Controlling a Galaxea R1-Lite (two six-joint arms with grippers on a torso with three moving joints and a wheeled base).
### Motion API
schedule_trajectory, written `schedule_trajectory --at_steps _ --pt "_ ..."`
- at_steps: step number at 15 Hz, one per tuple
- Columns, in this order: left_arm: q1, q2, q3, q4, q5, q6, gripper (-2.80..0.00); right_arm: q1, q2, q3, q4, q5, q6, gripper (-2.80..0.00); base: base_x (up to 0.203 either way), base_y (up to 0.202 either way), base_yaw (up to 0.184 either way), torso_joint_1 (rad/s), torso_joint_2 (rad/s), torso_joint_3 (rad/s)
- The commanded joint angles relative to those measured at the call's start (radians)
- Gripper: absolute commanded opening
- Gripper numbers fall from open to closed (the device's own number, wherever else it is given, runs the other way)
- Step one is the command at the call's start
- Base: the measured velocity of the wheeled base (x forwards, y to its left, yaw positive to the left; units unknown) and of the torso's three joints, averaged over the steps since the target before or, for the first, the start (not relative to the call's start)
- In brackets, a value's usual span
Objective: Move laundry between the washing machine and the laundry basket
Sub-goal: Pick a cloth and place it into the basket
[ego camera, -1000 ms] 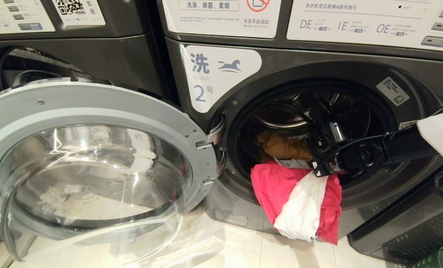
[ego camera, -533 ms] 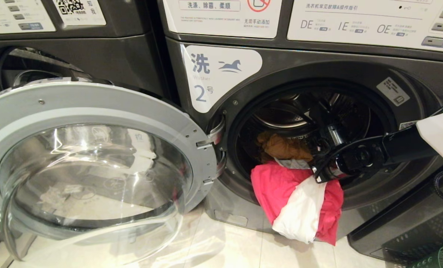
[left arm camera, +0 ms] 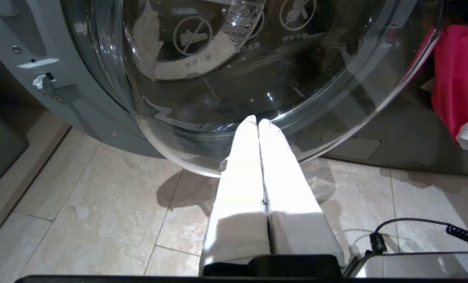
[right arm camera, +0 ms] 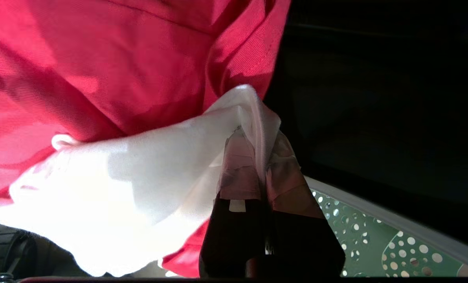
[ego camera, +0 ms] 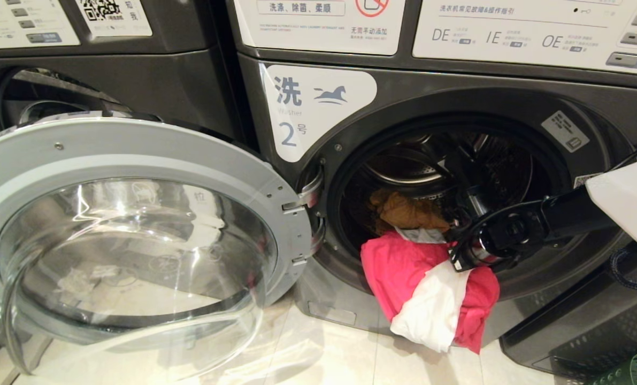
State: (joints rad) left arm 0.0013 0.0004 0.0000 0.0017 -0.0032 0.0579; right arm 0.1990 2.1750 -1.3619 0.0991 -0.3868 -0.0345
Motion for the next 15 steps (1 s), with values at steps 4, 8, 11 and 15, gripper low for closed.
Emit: schedule_trajectory --at_steps 4,8,11,15 --pt "0.0 0.0 0.0 0.0 0.0 0.0 -2.8 0.007 0.031 -0.013 -0.001 -0.001 0.0 -2.8 0.0 0.0 0.0 0.0 0.0 0.0" --pt "0.0 0.0 0.0 0.0 0.0 0.0 -2.8 0.026 0.057 -0.065 -0.001 0.023 0.003 -2.8 0.0 0.0 0.0 0.0 0.0 0.0" --pt "0.0 0.0 0.0 0.0 0.0 0.0 -2.8 0.033 0.081 -0.109 0.001 0.023 0.002 -2.8 0.0 0.0 0.0 0.0 0.0 0.0" --pt "0.0 0.0 0.0 0.0 0.0 0.0 -2.8 0.04 0.096 -0.16 -0.001 0.02 0.001 -2.8 0.0 0.0 0.0 0.0 0.0 0.0"
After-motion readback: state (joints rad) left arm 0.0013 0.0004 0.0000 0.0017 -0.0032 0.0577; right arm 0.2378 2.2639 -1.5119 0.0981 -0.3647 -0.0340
